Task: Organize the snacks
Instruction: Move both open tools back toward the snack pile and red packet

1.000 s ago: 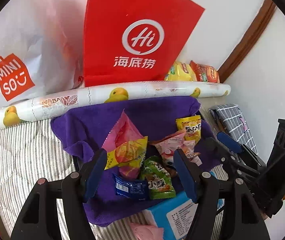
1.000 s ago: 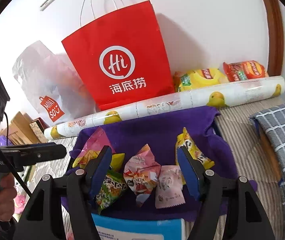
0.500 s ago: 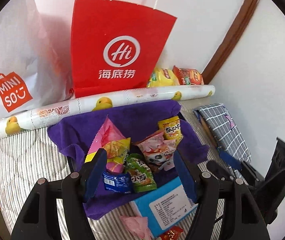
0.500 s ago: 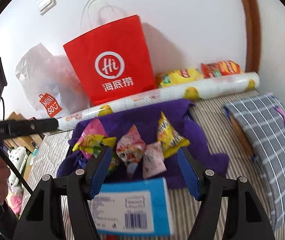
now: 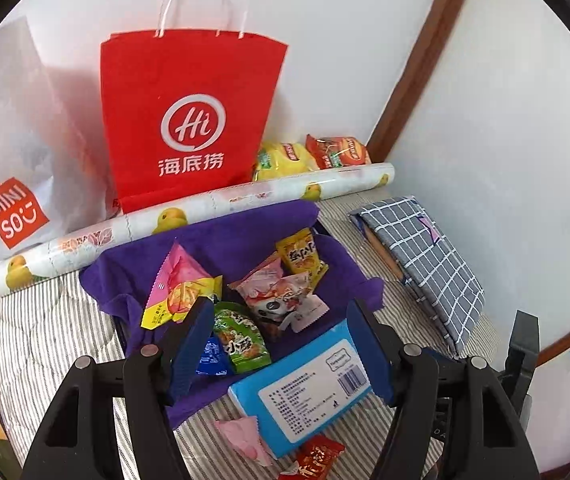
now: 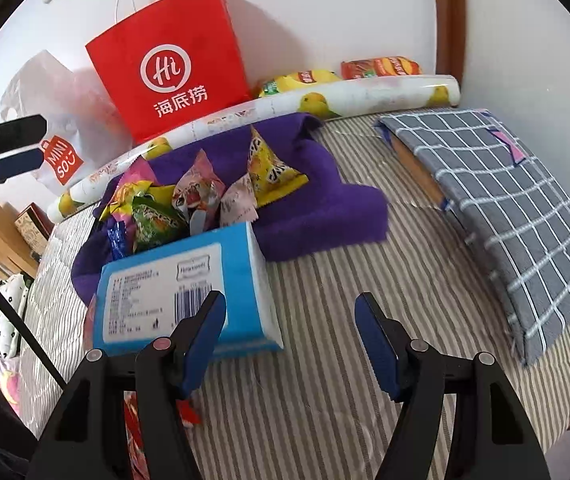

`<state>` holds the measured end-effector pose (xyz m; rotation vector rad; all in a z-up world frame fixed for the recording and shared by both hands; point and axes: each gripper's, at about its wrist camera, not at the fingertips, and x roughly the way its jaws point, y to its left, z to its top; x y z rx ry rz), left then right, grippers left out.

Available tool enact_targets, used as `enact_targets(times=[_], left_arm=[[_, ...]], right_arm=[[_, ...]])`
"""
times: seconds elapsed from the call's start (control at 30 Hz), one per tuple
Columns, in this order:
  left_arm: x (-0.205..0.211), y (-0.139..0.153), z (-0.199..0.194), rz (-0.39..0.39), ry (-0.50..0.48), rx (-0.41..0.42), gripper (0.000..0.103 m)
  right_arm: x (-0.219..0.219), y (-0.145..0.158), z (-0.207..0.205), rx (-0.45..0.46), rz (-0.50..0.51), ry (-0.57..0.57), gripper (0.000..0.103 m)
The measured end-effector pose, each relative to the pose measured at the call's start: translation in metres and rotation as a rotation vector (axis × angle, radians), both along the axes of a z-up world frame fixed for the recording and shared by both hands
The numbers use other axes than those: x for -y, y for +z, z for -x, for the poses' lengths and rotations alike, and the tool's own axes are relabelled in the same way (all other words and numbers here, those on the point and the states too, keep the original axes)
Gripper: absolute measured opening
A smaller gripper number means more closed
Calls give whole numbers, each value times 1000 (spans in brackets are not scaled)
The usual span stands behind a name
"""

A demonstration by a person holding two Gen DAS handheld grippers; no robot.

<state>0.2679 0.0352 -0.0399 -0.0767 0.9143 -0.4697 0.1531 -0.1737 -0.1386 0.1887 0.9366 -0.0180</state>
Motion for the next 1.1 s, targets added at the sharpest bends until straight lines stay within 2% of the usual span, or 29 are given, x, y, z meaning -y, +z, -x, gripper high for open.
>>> enact_targets(times=[0.23,0.57,0.77,0.97,1.1], left_arm=[[3,7,9,-1,-9,19,67],[14,17,24,-17,-51,50,67],[11,24,30,-2,-58,63,67],[8,31,35,7,-60,77,67],[7,32,36,6,-53,82,70]], right_arm=[[1,1,17,-7,23,-15,67],[-22,-6,37,-29,-44,46,67],[-47,-20,44,-85,-57,125,67],[-61,-34,46,-124,-73,153,67],[-72,-46,45,-156,-38,175,67]])
